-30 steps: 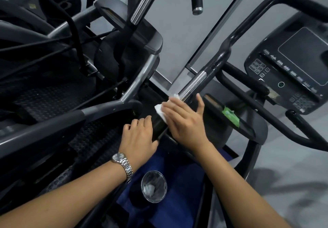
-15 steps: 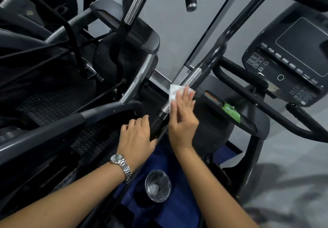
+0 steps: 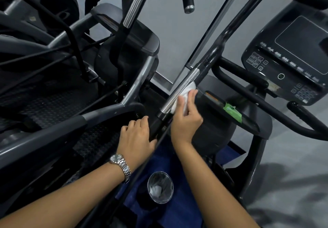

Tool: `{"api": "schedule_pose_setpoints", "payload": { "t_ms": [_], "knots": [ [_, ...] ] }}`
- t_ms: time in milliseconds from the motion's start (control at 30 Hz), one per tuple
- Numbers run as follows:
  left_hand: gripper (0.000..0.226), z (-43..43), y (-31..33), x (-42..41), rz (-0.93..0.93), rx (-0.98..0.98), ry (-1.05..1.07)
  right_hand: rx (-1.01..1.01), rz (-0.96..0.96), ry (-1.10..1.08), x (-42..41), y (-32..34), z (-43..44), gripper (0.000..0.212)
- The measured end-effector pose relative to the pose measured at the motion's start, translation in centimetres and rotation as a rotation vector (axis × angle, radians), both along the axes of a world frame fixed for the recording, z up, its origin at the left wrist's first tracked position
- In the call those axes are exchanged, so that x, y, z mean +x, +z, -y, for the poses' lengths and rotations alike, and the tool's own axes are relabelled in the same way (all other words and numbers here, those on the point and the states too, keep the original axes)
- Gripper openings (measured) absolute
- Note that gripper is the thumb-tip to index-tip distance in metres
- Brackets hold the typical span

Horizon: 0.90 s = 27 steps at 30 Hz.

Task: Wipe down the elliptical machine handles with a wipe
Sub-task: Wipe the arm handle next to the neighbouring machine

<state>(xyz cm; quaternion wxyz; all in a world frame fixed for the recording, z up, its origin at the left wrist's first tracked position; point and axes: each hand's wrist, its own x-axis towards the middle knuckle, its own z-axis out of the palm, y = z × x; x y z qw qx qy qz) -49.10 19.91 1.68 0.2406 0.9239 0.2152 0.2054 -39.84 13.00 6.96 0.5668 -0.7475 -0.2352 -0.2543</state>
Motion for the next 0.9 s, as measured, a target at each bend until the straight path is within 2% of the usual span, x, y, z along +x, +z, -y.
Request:
{"api": "schedule_pose_setpoints", "payload": {
  "t_ms": [67, 233, 433, 567, 700, 900],
  "knots": [
    [0.076, -0.1, -0.1, 0.0, -0.002, 0.004, 0.008, 0.050, -0.045, -0.017, 1.0, 1.4, -0.5, 0.049],
    [0.075, 0.1, 0.0, 0.0, -0.001, 0.001, -0.001, -0.008, -0.027, 0.028, -1.6, -0.1, 0.4, 0.049],
    [0.076, 0.0, 0.0, -0.1, -0.021, 0.005, -0.001, 0.020, -0.023, -0.036, 0.6, 2.0, -0.2, 0.048],
    [0.083, -0.2, 0.2, 0.1, -0.006, -0.007, -0.014, -0.028, -0.052, 0.055, -0.4, 0.6, 1.2, 0.051],
    [0.096, -0.4, 2.0, 1.3, 0.096, -0.033, -0.011, -0.046, 0.018, 0.013, 2.8, 3.5, 1.0, 0.047],
    [0.099, -0.2, 5.7, 4.8, 0.172, 0.047, -0.053, -0.305, 0.324, 0.125, 3.9, 2.0, 3.9, 0.035]
  ]
}}
